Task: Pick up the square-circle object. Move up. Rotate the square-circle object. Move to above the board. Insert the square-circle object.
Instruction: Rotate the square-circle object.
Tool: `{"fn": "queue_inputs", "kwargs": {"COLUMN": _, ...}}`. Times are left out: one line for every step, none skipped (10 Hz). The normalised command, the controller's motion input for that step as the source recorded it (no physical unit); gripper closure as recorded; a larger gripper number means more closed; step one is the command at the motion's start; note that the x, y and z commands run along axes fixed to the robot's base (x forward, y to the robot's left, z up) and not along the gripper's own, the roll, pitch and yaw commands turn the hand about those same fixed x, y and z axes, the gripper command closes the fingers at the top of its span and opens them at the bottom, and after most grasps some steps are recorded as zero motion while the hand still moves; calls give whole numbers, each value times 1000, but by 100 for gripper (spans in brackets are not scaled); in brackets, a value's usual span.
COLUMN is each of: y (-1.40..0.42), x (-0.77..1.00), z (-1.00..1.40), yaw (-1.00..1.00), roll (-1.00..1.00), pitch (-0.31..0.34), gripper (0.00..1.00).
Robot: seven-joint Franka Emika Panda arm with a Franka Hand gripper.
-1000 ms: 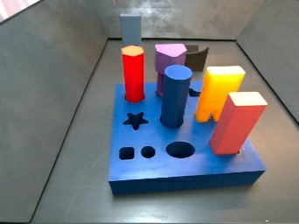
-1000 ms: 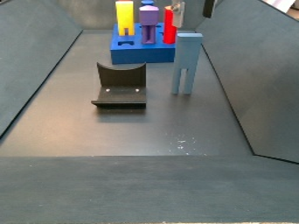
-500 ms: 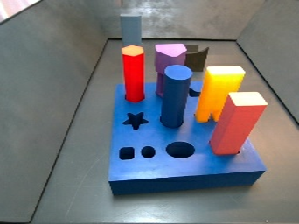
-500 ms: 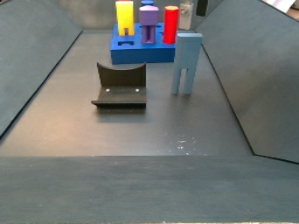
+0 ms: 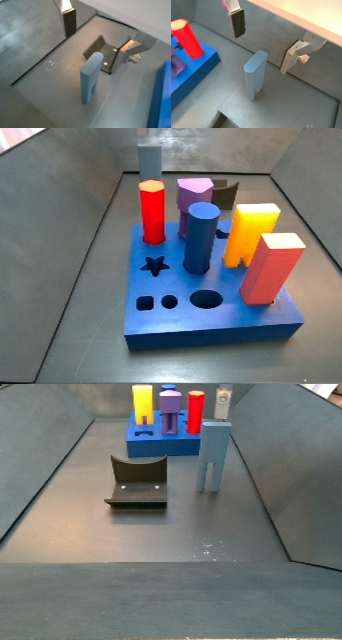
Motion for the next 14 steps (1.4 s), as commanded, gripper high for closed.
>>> {"fn": "queue_inputs", "kwargs": {"y": -5, "x": 35, "z": -29, "yaw": 1000, "roll": -1, "pitch": 10, "gripper": 0}}
{"fn": "queue_inputs", "kwargs": {"y": -5, "x": 35, "z": -29, "yaw": 1000, "roll": -1, "pitch": 11, "gripper": 0}}
{"fn": "queue_inputs", "kwargs": {"y": -4, "x": 35, "z": -29, "yaw": 1000, "roll": -1, "pitch": 11, "gripper": 0}}
{"fn": "queue_inputs", "kwargs": {"y": -4, "x": 35, "z": -29, "yaw": 1000, "roll": -1, "pitch": 12, "gripper": 0}}
{"fn": "queue_inputs", "kwargs": {"y": -5, "x": 36, "z": -29, "yaw": 1000, "roll": -1, "pitch": 12, "gripper": 0}}
{"fn": "queue_inputs", "kwargs": {"y": -5, "x": 36, "z": -29, "yaw": 1000, "roll": -1, "pitch": 13, "gripper": 0}}
{"fn": "queue_inputs", "kwargs": {"y": -4, "x": 36, "z": -29, "yaw": 1000, "roll": -1, "pitch": 14, "gripper": 0}}
{"fn": "queue_inputs", "kwargs": {"y": -5, "x": 36, "z": -28, "yaw": 1000, "roll": -1, "pitch": 14, "gripper": 0}}
{"fn": "queue_inputs", "kwargs": {"y": -4, "x": 36, "z": -28, "yaw": 1000, "roll": -1, "pitch": 15, "gripper": 0}}
{"fn": "queue_inputs", "kwargs": {"y": -4, "x": 36, "z": -28, "yaw": 1000, "roll": -1, "pitch": 16, "gripper": 0}}
{"fn": "queue_inputs", "kwargs": {"y": -4, "x": 36, "z": -27, "yaw": 1000, "roll": -1, "pitch": 17, "gripper": 0}}
{"fn": "queue_inputs", "kwargs": {"y": -4, "x": 36, "z": -27, "yaw": 1000, "roll": -1, "pitch": 18, "gripper": 0}}
{"fn": "queue_inputs", "kwargs": {"y": -4, "x": 36, "z": -27, "yaw": 1000, "roll": -2, "pitch": 19, "gripper": 0}}
{"fn": "queue_inputs", "kwargs": {"y": -4, "x": 36, "z": -27, "yaw": 1000, "roll": -2, "pitch": 21, "gripper": 0}}
